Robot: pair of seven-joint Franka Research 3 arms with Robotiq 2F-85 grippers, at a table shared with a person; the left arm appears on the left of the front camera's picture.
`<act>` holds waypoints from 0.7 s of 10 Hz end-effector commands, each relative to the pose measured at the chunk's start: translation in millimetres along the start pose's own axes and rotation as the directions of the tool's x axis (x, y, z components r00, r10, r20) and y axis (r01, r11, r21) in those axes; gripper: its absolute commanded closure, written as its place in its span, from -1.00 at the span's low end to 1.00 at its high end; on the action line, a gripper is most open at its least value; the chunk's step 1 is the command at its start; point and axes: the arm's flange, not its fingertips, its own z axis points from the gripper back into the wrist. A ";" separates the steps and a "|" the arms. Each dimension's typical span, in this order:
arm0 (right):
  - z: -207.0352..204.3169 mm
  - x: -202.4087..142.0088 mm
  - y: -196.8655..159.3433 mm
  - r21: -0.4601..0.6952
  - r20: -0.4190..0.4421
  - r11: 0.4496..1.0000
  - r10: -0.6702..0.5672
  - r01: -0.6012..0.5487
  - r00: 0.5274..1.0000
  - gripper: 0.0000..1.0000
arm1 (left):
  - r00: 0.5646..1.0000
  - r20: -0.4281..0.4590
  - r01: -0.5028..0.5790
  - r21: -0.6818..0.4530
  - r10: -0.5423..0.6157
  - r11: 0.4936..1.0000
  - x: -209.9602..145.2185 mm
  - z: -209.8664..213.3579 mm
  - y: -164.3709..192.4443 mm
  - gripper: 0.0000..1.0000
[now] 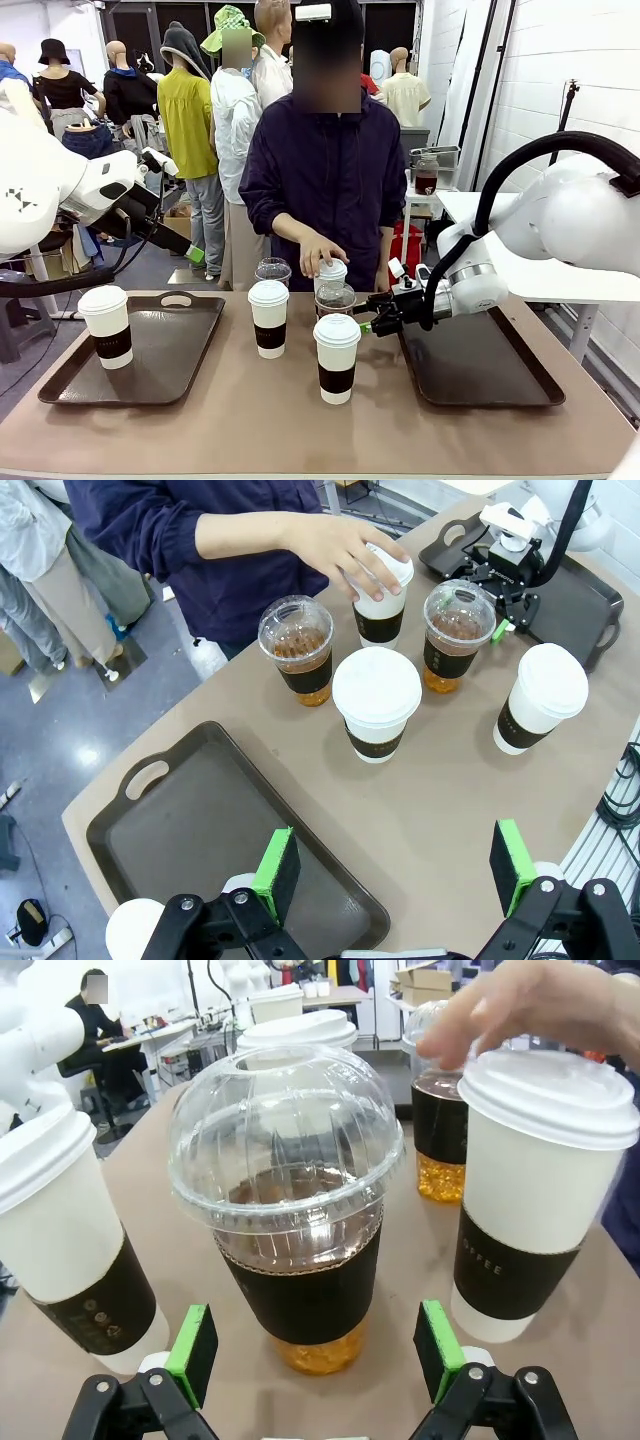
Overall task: Distribute the coffee onto the tray.
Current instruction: Pick up one iced Americano and place it on the right Handle tray.
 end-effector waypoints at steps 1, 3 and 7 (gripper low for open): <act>-7.6 -1.1 -6.0 0.003 0.042 1.000 0.003 -0.003 0.999 -1.00 | 1.000 0.002 -0.003 -0.007 0.003 1.000 -0.8 -0.1 1.8 -1.00; -11.7 -2.4 -7.3 0.015 0.049 1.000 0.003 -0.003 0.999 -1.00 | 1.000 0.002 -0.003 -0.007 0.003 1.000 -0.8 -0.1 1.8 -1.00; -23.7 -5.3 -10.2 0.028 0.062 1.000 0.005 -0.007 0.998 -1.00 | 1.000 0.002 -0.003 -0.007 0.003 1.000 -0.8 -0.1 1.8 -1.00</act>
